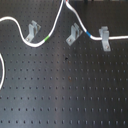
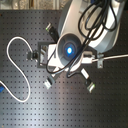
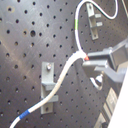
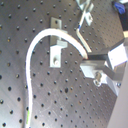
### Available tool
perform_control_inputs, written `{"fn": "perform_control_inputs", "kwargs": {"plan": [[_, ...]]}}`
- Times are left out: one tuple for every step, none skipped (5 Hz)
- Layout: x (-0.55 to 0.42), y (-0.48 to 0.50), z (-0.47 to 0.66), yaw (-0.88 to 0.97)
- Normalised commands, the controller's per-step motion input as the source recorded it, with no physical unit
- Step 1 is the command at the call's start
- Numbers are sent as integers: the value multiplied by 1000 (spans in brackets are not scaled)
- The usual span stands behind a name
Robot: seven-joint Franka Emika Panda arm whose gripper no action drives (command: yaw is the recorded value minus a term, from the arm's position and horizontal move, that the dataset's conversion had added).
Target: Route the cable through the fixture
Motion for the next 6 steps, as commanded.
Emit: {"fn": "perform_control_inputs", "kwargs": {"plan": [[-21,-22,-142,437],[3,5,-193,568],[-270,-241,93,288],[-379,-172,162,177],[-273,-103,89,177],[-284,7,92,140]]}}
